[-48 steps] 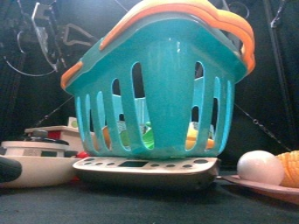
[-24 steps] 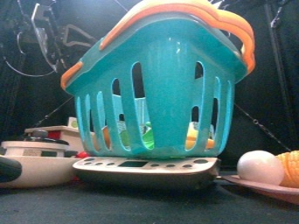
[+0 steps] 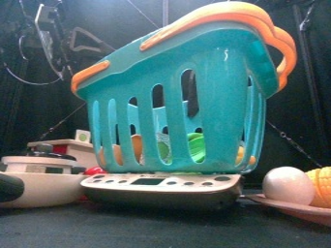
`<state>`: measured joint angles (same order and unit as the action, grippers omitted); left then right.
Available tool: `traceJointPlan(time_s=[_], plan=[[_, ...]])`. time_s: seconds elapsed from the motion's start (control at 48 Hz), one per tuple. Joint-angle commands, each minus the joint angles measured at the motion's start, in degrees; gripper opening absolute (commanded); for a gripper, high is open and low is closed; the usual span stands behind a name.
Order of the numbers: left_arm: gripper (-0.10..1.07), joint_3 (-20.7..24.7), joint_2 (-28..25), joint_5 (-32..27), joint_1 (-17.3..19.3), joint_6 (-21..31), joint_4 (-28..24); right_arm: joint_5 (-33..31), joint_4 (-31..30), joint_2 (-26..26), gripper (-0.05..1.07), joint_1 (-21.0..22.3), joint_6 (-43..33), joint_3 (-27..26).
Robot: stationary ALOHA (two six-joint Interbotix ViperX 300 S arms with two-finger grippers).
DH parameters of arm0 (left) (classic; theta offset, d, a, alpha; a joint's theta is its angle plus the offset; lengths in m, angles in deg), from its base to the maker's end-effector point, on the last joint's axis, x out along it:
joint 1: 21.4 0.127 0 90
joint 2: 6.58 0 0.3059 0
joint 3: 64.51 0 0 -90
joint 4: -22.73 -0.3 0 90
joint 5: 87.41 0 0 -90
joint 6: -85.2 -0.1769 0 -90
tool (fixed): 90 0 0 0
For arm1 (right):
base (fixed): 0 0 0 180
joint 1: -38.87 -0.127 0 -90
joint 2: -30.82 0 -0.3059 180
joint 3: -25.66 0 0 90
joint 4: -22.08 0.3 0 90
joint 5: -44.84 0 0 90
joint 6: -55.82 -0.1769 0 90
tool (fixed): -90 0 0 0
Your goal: Grab basket
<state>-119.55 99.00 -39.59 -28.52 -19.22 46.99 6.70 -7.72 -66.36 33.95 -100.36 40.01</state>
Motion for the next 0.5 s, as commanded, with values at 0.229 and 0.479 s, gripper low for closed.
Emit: traceJointPlan(time_s=[0.229,0.479], plan=[[0.67,0.7,0.1,0.3,0.1,0.0,0.0,0.6,0.6,4.9,0.34,0.3,-0.4,-1.8],[0.67,0.6,0.1,0.2,0.1,0.1,0.1,2.0,1.7,4.2,0.34,1.1,-0.4,-1.5]])
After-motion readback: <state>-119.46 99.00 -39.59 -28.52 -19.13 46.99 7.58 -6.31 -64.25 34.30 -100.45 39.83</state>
